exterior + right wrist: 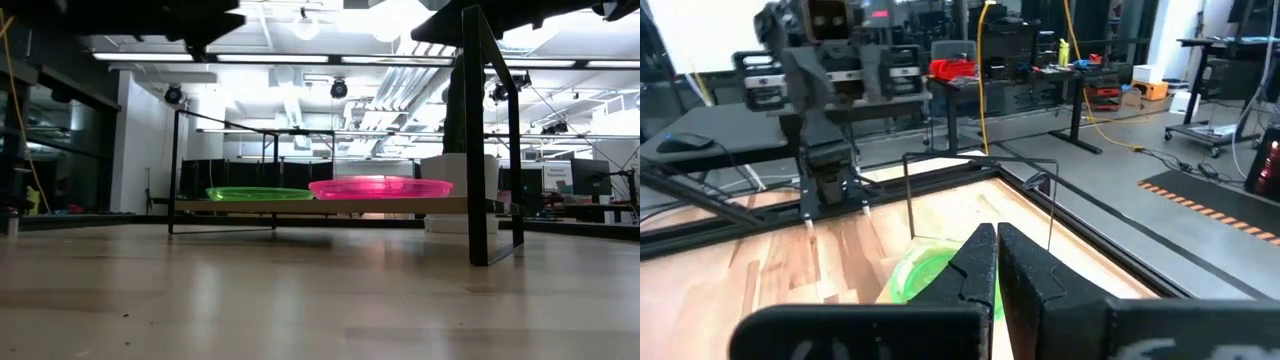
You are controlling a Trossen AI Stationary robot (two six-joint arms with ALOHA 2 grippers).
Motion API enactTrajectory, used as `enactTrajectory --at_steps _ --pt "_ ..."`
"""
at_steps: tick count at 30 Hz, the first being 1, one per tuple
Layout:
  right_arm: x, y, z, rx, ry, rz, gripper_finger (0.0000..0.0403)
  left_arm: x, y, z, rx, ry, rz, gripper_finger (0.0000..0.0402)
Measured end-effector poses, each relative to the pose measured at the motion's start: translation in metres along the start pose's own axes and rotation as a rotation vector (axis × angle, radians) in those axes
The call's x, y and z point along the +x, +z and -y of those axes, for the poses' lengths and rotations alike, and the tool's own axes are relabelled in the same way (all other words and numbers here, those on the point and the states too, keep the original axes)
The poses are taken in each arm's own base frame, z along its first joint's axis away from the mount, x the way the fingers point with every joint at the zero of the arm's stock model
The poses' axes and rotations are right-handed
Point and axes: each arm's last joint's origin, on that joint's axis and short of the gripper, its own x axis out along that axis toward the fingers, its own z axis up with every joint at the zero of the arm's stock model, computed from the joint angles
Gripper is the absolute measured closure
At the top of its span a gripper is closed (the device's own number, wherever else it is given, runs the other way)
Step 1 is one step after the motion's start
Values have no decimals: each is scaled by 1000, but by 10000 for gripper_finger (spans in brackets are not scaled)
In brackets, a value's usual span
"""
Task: Place and stack plates onto a shelf
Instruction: Stack the pink plate on top of the other pink plate on the shelf
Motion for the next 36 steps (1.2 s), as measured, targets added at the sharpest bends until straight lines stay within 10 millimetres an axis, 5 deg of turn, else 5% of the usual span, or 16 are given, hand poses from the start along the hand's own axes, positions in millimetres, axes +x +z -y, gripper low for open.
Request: enactTrajectory --at_steps 10,36 --pt "3 0 5 13 -26 0 402 -31 -8 5 10 -3 70 250" --pt "3 0 5 16 -26 -5 402 -31 -9 5 8 -8 56 250"
